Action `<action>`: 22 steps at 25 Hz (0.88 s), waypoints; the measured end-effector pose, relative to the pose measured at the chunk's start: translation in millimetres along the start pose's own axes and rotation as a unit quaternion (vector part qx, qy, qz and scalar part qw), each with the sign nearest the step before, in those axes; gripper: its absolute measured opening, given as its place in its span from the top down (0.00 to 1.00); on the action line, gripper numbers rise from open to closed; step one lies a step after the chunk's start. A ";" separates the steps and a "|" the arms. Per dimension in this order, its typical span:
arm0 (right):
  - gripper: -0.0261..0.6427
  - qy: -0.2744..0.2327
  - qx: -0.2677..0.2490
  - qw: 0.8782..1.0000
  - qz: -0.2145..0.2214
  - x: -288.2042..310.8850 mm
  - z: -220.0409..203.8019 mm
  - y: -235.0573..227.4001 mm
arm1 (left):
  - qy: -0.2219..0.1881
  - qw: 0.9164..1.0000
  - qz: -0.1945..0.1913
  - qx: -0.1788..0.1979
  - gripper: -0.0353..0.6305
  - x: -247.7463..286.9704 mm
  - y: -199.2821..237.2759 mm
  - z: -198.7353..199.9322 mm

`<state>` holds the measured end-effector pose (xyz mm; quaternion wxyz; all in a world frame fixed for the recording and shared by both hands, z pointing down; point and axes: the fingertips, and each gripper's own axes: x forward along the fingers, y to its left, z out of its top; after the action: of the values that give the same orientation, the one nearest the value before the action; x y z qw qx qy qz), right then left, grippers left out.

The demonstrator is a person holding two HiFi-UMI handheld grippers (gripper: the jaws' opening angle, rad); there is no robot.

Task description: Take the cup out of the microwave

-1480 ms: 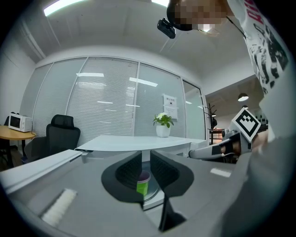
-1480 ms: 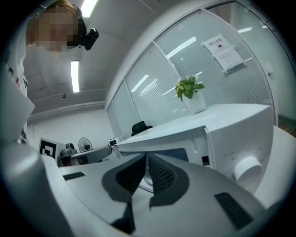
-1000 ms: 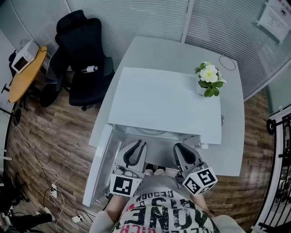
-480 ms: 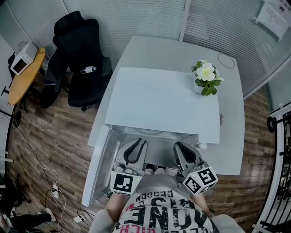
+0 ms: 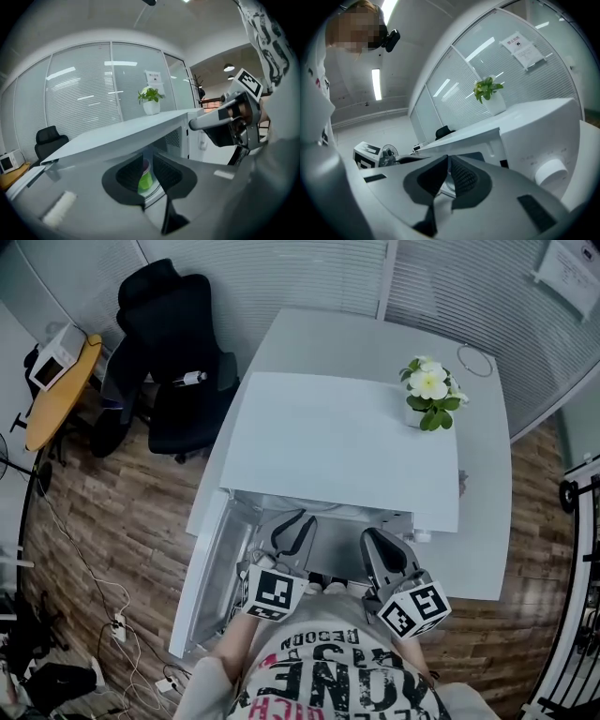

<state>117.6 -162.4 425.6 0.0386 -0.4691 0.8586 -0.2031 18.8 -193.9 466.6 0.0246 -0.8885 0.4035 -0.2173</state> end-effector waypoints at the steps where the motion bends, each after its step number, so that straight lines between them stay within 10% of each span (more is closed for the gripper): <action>1: 0.92 -0.002 0.002 1.000 -0.001 -0.8 0.1 -0.6 | 0.006 1.000 -0.003 0.009 0.83 4.1 0.3 -2.3; 12: 0.92 -0.011 0.002 1.000 -0.016 -6.8 0.9 -7.8 | 0.089 0.976 -0.026 0.197 0.78 41.2 -5.5 -28.4; 22: 0.92 -0.024 -0.003 0.999 -0.020 -6.7 5.4 -6.4 | 0.122 0.961 -0.044 0.244 0.77 62.1 -7.4 -40.2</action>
<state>127.8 -161.6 422.3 0.0535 -0.4913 0.8484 -0.1896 43.7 -228.8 527.3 0.1820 -0.8390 0.2989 -0.4167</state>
